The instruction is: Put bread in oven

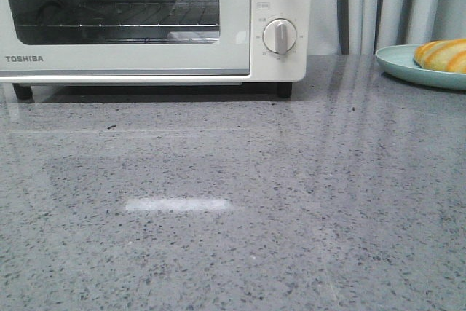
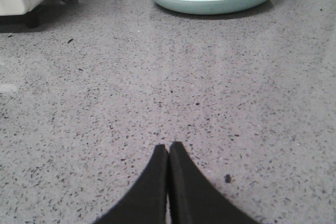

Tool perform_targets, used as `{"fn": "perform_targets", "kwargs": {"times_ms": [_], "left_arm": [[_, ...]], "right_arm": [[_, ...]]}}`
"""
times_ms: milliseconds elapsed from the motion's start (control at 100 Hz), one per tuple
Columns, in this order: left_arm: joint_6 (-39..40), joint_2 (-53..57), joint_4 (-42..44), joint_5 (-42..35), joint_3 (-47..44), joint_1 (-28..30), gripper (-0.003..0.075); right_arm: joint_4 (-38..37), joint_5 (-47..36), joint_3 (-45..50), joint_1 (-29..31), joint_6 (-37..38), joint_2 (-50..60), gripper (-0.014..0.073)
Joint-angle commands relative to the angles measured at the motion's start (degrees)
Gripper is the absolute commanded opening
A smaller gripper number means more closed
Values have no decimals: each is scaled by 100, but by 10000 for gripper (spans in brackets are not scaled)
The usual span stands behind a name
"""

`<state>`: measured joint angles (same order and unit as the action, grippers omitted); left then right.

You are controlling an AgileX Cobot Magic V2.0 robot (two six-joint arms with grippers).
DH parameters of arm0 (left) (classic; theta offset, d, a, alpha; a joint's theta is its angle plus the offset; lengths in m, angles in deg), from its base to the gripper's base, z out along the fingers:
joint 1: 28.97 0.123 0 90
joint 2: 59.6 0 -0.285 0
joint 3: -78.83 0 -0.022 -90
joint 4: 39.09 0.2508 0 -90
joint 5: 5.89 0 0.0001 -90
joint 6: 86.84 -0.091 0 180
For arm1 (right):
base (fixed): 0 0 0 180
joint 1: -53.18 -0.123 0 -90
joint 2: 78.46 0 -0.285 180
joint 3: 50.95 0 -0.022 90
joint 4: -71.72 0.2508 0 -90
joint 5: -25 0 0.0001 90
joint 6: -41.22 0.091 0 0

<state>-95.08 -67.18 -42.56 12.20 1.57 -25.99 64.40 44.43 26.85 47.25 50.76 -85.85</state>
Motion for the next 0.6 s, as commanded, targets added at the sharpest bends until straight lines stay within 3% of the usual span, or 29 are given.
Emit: {"fn": "perform_targets", "kwargs": {"times_ms": [0, 240, 590], "left_arm": [[56, 180, -36, -453, -129, 7, -21], [56, 180, -36, -453, -129, 7, -21], [56, 180, -36, -453, -129, 7, -21]], "right_arm": [[-1, -123, 75, 42, -8, 132, -69], [-243, -257, 75, 42, -8, 132, -69], [-411, -1803, 75, 42, -8, 132, -69]]}}
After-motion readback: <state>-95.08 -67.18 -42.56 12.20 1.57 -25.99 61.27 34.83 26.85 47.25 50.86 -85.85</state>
